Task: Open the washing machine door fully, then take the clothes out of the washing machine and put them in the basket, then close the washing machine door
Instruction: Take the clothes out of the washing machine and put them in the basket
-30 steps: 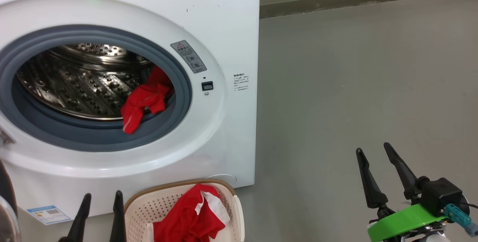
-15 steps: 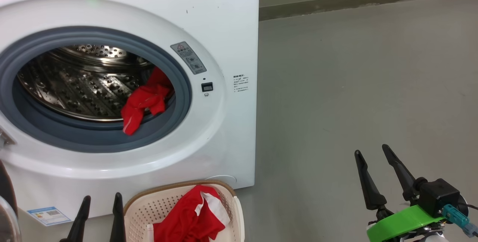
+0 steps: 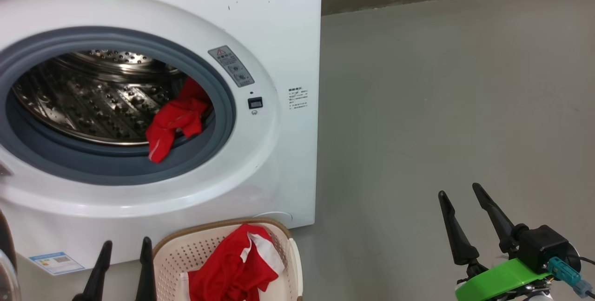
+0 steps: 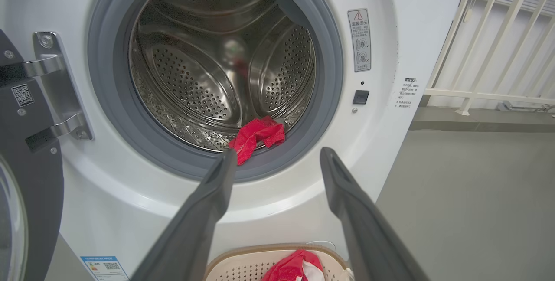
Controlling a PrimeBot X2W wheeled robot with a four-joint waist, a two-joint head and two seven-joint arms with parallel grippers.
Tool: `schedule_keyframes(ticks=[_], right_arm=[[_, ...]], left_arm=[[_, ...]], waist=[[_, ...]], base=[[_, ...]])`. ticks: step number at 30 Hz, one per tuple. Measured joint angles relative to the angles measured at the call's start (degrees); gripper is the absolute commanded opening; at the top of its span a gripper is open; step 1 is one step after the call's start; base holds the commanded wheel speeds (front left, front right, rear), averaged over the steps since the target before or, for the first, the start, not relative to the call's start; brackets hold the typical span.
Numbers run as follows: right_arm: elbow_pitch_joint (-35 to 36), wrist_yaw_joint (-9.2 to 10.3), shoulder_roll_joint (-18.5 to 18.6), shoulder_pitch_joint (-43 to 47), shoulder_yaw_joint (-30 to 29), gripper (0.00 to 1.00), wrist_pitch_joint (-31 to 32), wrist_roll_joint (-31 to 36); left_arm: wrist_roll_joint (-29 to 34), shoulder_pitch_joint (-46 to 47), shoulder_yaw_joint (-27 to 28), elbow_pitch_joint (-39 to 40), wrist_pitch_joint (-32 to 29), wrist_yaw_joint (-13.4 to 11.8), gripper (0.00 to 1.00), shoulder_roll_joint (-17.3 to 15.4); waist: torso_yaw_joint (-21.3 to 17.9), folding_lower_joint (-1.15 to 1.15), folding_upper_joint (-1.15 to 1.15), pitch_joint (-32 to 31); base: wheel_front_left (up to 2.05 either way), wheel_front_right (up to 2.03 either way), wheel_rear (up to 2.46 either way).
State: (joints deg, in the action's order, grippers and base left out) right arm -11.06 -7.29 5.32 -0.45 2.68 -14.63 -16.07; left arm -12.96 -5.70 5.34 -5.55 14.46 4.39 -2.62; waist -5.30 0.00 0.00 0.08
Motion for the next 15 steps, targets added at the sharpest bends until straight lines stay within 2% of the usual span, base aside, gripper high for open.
schedule_keyframes(ticks=[8, 15], right_arm=[[0.1, 0.00, 0.1, -0.2, 0.1, 1.00, 0.0, 0.0], [0.5, 0.00, 0.0, -4.5, 0.7, 1.00, 0.0, 0.0]], left_arm=[[0.5, 5.3, 0.9, -2.0, 0.0, 0.0, 1.00, 0.0], [0.9, 15.5, 0.7, -6.7, 0.0, 0.2, 1.00, -0.6]], waist=[[0.1, 0.00, 0.00, 2.6], [0.6, 0.00, 0.00, 7.2]], base=[[0.00, 0.00, 0.00], [0.00, 0.00, 0.00]])
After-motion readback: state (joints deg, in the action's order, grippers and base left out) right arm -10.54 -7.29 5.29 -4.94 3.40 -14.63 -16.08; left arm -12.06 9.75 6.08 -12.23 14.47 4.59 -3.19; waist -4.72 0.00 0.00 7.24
